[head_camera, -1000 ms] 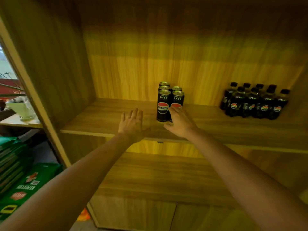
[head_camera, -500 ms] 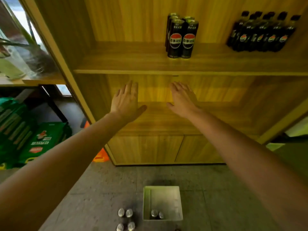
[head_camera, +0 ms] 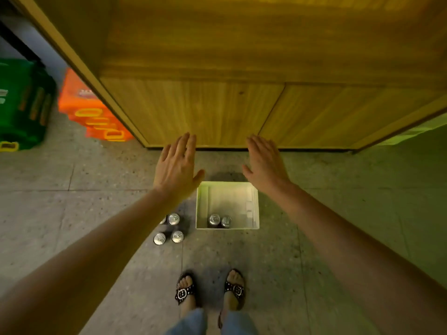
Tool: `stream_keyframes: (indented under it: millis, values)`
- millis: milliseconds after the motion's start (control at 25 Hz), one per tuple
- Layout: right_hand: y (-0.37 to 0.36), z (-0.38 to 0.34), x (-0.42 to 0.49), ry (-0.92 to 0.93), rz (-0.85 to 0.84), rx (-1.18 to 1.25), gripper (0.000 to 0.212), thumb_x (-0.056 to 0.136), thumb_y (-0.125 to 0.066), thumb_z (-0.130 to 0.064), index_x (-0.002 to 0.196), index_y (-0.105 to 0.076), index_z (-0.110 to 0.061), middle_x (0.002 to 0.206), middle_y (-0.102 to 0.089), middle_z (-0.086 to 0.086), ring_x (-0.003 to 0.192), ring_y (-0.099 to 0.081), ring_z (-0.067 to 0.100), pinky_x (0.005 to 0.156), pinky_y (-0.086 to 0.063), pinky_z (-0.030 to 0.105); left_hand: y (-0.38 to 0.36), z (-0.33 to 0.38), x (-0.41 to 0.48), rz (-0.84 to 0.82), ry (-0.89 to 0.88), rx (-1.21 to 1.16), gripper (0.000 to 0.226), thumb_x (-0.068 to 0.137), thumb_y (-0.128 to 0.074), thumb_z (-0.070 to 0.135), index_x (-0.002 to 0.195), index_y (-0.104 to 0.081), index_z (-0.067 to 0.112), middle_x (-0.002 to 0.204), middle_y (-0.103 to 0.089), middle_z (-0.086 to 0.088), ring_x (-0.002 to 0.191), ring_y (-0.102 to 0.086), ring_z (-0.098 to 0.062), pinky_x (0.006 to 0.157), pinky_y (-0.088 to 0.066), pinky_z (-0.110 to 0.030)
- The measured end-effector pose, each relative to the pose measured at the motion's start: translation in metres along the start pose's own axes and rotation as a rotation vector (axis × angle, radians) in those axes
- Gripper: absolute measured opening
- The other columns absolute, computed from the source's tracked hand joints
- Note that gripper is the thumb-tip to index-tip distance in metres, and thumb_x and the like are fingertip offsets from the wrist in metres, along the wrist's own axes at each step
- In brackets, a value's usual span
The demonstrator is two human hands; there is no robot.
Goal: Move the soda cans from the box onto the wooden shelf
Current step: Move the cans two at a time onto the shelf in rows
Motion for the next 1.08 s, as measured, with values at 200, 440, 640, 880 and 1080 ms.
stream_keyframes:
  millis: [200,440,640,880,1080]
  values:
    - [-0.196,0.036,-0.003,0.059,-0.097,0.075,0.061,0.089,-0.051,-0.023,0.142,-0.023,-0.007,0.152,-0.027,0.01,0.141,-0.022,0.023,0.117,-0.008,0.037,-0.19,-0.026,-0.005,-0.155,-0.004,-0.059,0.08,0.087,-0.056,0.032,0.146,-0.01,0.006,0.155,-0.018,-0.014,0.142,-0.021,-0.029,0.116,-0.017,-0.041]
    - [-0.397,0.102,0.014,0.058,-0.21,0.12,0.053,0.085,-0.057,-0.018,0.135,-0.04,-0.015,0.141,-0.046,0.006,0.133,-0.036,0.023,0.113,-0.019,0.034,-0.392,-0.048,-0.005,-0.449,-0.134,-0.115,0.079,0.088,-0.055,0.016,0.147,-0.003,0.015,0.152,-0.026,-0.013,0.124,-0.047,-0.029,0.097,-0.046,-0.037]
    - [-0.493,0.113,0.019,0.182,-0.341,0.274,0.068,0.074,-0.072,-0.022,0.135,-0.041,-0.021,0.138,-0.049,0.004,0.127,-0.044,0.022,0.106,-0.033,0.034,-0.481,-0.054,0.005,-0.572,-0.153,-0.218,0.073,0.081,-0.065,0.029,0.141,-0.025,0.015,0.139,-0.046,-0.012,0.121,-0.051,-0.027,0.099,-0.042,-0.033]
    - [-0.509,0.122,0.026,0.059,-0.331,0.731,0.063,0.075,-0.073,-0.021,0.131,-0.044,-0.023,0.127,-0.053,-0.007,0.119,-0.047,0.008,0.103,-0.038,0.03,-0.509,-0.06,0.028,-0.579,-0.051,-0.577,0.058,0.073,-0.074,0.02,0.124,-0.047,0.016,0.121,-0.056,-0.004,0.115,-0.052,-0.02,0.097,-0.041,-0.03]
    - [-0.52,0.133,0.049,-0.127,-0.313,1.037,0.061,0.074,-0.073,-0.022,0.127,-0.044,-0.023,0.13,-0.052,-0.003,0.124,-0.045,0.016,0.099,-0.04,0.036,-0.521,-0.059,0.043,-0.483,0.15,-0.974,0.063,0.076,-0.07,0.011,0.132,-0.04,0.017,0.129,-0.053,-0.004,0.121,-0.046,-0.016,0.096,-0.037,-0.027]
Point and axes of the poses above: each hand's wrist, its own x-axis towards the middle knuckle, its own y-axis out of the back of the hand, z = x × y, the point moved 6 cm from there along x, towards the middle knuckle
